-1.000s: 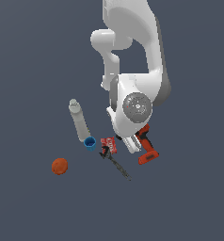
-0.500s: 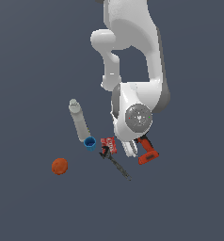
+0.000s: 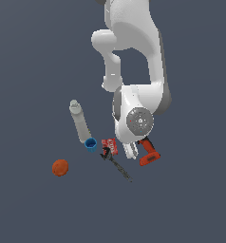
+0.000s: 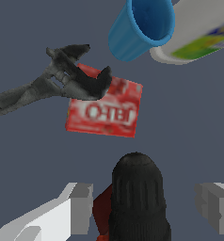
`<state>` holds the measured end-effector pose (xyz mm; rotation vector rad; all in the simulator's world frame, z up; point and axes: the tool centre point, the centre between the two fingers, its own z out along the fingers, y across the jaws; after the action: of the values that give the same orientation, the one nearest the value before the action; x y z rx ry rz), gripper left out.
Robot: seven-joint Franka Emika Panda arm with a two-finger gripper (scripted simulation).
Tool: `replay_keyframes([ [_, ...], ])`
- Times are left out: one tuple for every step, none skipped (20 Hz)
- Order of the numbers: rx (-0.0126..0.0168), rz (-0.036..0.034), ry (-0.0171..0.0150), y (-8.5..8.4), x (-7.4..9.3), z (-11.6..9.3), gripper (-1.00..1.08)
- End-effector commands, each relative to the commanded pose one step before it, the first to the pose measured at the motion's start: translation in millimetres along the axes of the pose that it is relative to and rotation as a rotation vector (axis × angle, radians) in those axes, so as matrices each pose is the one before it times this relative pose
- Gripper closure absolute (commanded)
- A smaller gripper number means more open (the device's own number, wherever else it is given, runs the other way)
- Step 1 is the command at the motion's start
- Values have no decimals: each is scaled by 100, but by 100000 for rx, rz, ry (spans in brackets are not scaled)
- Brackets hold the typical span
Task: Pick up a designated object from a clutter of objects.
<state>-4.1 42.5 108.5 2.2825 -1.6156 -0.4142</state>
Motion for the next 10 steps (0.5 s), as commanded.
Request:
replay_keyframes([
  [-48,38,-10,4,-6,381,-60],
  [-11,68,1,4,12,280,-60],
  [0,0,0,1,-21,336,-60],
  [-16,96,1,12,15,404,-60],
  [-8,48,0,12,-6,400,-60],
  [-8,48,0,13,-3,338,-60],
  [0,0,0,10,-20,274,-60],
  [-11,68,0,14,14,217,-60],
  [0,0,0,7,-11,152,-60],
  [0,0,0,4,-7,91,-60],
])
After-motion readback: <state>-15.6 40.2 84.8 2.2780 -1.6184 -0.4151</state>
